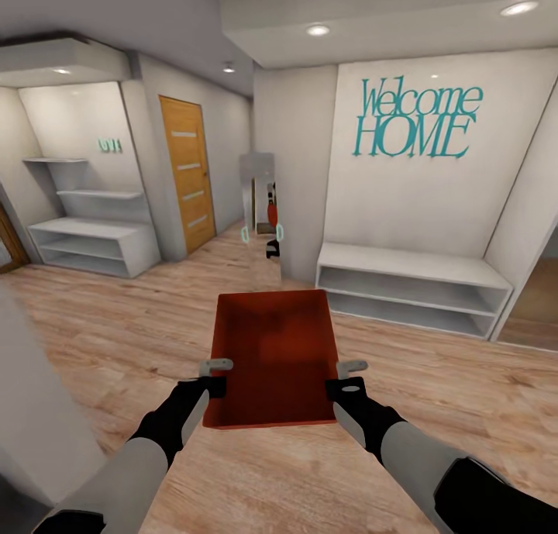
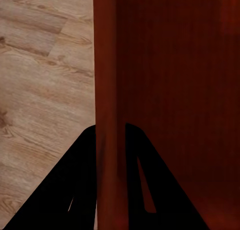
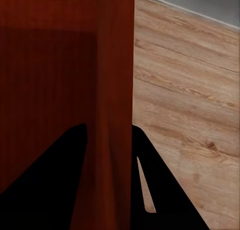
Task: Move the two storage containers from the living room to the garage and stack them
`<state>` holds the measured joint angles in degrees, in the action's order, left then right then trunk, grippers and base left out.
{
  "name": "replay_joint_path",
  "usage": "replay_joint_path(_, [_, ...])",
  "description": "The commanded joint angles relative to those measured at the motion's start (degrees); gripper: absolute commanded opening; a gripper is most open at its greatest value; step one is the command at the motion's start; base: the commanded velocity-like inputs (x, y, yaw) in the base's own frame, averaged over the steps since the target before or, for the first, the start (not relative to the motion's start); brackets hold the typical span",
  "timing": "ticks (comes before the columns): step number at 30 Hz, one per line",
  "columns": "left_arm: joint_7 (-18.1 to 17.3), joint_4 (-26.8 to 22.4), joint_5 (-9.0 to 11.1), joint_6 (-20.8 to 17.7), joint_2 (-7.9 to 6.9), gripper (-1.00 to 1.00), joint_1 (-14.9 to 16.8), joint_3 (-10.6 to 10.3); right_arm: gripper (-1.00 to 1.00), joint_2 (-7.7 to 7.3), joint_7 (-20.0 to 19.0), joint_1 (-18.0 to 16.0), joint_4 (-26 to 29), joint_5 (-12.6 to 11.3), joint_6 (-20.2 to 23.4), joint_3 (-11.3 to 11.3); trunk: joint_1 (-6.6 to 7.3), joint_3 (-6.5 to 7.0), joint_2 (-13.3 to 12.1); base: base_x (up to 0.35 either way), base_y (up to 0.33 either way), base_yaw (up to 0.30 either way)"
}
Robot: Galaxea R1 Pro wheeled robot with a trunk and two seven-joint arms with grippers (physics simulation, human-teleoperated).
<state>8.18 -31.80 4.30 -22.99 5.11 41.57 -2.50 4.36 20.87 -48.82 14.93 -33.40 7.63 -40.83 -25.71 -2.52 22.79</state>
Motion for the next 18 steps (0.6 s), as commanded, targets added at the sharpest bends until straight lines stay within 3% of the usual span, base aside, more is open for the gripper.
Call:
replay_joint_path(1, [0.78, 1.74, -0.61, -0.47, -0.1, -1.0, 0.0, -0.14, -1.0, -0.05, 3.82, -0.13, 0.19, 1.49, -2.79, 1.99, -0.07, -0.12, 0.14, 0.322, 0.0, 0.0])
replay_joint_path(18, [0.78, 1.74, -0.61, -0.47, -0.1, -1.0, 0.0, -0.14, -1.0, -0.05, 3.82, -0.13, 0.19, 1.49, -2.79, 1.99, -0.07, -0.12, 0.14, 0.322, 0.0, 0.0])
